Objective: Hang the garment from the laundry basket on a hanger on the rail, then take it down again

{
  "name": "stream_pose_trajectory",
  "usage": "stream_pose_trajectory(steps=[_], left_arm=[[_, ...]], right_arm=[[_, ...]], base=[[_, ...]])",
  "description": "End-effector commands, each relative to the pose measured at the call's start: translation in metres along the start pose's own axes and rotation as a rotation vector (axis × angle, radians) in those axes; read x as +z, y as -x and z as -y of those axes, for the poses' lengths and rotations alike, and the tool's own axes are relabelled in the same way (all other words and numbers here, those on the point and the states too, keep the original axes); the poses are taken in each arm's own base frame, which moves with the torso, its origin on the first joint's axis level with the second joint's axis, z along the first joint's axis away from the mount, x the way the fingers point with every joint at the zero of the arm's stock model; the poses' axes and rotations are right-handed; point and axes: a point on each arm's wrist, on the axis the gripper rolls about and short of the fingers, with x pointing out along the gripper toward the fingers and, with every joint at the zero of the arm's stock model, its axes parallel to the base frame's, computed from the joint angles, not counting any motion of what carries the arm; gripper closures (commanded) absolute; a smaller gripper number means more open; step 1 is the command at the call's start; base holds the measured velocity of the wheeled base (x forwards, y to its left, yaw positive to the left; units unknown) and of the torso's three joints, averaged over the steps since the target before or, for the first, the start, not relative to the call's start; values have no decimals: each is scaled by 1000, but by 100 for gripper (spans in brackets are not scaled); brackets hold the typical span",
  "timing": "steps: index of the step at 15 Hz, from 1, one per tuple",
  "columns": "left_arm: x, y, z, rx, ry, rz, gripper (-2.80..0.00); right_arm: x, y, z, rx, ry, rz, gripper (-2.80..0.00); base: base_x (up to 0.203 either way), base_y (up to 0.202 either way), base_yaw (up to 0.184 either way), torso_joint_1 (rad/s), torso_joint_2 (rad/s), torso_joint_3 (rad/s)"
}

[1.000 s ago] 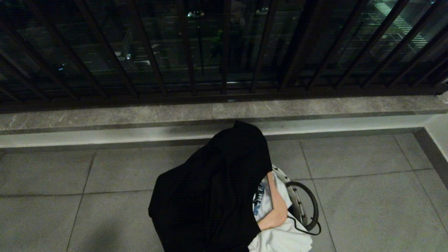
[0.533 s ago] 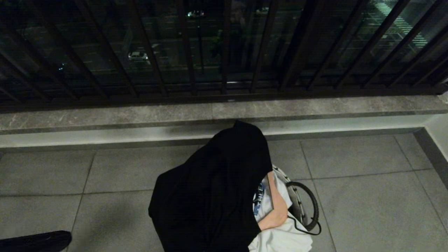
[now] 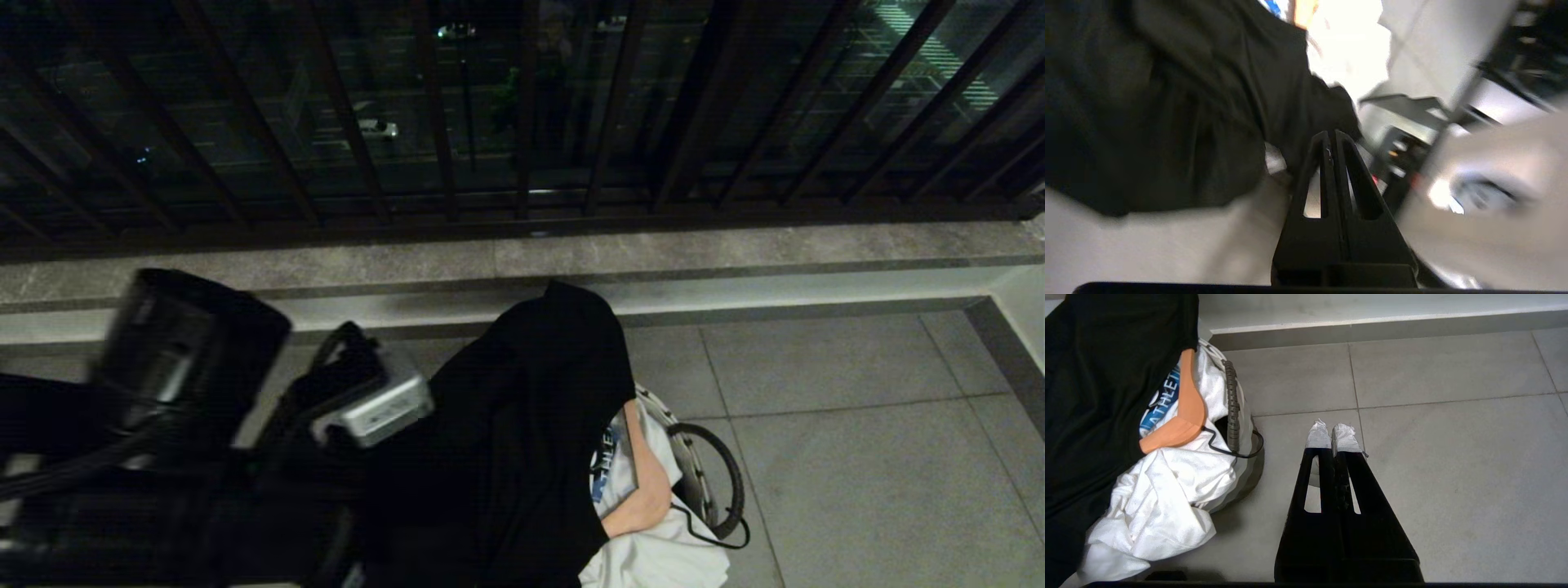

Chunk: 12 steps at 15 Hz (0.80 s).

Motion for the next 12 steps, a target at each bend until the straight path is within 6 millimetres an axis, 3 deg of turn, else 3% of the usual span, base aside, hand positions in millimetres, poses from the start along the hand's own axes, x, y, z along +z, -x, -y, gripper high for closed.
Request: stream_pose_trajectory(steps=[1, 7, 12], left_arm=[[1, -62, 6, -17, -27, -122, 0], [31, -141, 0, 0, -36, -140, 0], [32, -195, -4, 7, -28, -180, 0]], right_arm=[[0, 0, 0, 0, 0, 0, 0], [0, 0, 0, -1, 0, 2, 0], [0, 0, 0, 0, 0, 2, 0]], base=[[0, 0, 0, 0, 0, 0], [0, 0, 0, 0, 0, 0], [0, 0, 0, 0, 0, 0]])
